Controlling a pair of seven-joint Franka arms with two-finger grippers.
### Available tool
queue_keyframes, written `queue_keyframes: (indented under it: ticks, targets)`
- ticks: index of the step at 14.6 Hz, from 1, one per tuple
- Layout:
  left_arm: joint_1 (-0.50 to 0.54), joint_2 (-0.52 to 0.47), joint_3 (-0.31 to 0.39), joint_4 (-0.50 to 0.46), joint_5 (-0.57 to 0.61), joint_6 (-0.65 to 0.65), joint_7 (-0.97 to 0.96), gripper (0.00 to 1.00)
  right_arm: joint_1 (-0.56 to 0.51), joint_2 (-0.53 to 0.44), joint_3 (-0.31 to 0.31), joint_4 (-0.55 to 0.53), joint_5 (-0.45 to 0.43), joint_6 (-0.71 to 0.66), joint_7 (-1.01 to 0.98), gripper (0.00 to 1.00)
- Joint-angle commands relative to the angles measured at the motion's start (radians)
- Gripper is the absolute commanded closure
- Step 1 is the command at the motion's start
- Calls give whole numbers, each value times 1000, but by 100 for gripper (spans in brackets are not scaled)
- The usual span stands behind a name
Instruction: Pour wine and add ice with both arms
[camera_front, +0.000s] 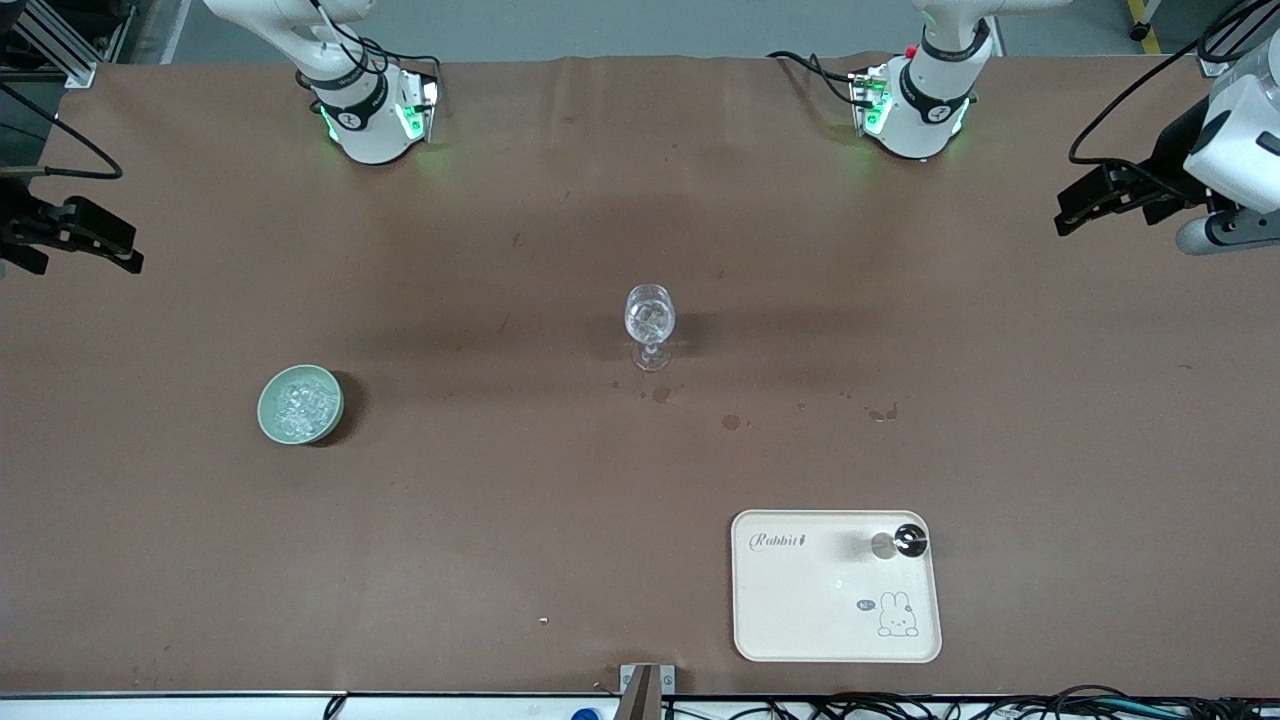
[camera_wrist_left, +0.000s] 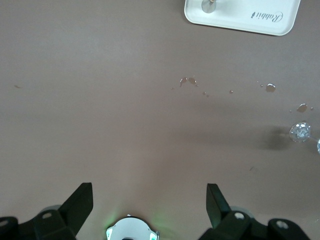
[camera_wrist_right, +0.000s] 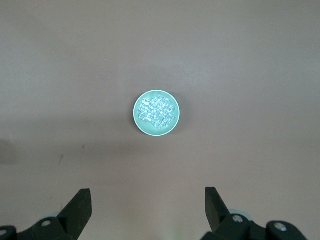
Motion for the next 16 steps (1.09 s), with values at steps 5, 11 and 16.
queue_keyframes:
  ticks: [5, 11, 16]
  targets:
    - [-10, -53, 2, -53, 40, 45, 109, 0, -2, 5, -1, -2, 32, 22, -3, 0]
    - [-4, 36, 4, 39, 74, 52, 137, 0, -2, 6, -1, 1, 31, 27, -3, 0]
    - [-8, 34, 4, 40, 74, 57, 136, 0, -8, 8, -2, 10, 31, 28, 2, 0]
